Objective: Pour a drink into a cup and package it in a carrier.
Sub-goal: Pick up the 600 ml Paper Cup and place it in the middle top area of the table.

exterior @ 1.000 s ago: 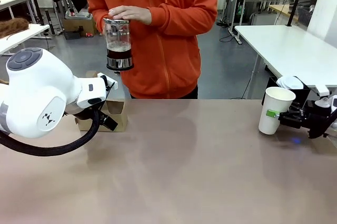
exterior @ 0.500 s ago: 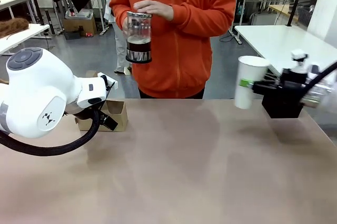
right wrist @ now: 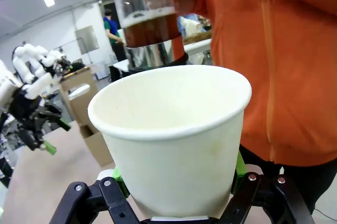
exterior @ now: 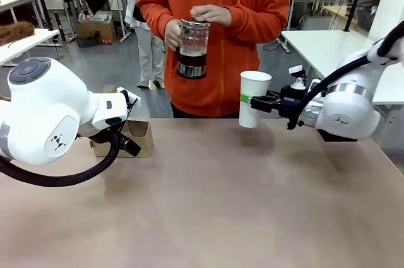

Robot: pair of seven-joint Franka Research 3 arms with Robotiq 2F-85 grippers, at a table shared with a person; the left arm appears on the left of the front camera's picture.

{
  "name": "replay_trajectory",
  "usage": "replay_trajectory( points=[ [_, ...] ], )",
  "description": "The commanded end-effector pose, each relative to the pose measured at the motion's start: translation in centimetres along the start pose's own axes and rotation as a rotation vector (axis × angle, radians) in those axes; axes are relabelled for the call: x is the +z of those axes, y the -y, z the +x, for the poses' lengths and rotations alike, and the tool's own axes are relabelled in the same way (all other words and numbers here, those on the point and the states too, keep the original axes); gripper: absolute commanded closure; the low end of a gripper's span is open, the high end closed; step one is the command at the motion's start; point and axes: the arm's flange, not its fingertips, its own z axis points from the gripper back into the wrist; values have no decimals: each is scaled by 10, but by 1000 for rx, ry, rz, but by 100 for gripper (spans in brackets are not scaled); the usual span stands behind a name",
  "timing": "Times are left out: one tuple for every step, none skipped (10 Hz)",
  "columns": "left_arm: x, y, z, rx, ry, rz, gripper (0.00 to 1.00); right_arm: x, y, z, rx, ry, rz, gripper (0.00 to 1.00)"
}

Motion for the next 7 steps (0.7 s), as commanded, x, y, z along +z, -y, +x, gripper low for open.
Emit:
replay_trajectory(
  points=[
    [0,0,0,0,1,-1,0,-11,14,-12,57,0,-67,18],
    [0,0,0,0,1,-1,0,-14,16,-17,71,1,-75,18],
    [0,0,0,0,1,-1,0,-16,16,-20,74,-1,-79,18],
    [0,0,0,0,1,-1,0,-17,17,-19,66,3,-75,18],
    [0,0,0,0,1,-1,0,-11,19,-14,38,-10,-34,18],
    [0,0,0,0,1,-1,0,-8,19,-23,44,-7,-35,18],
    [0,0,0,0,1,-1,0,-8,19,-23,44,-7,-35,18]
  ],
)
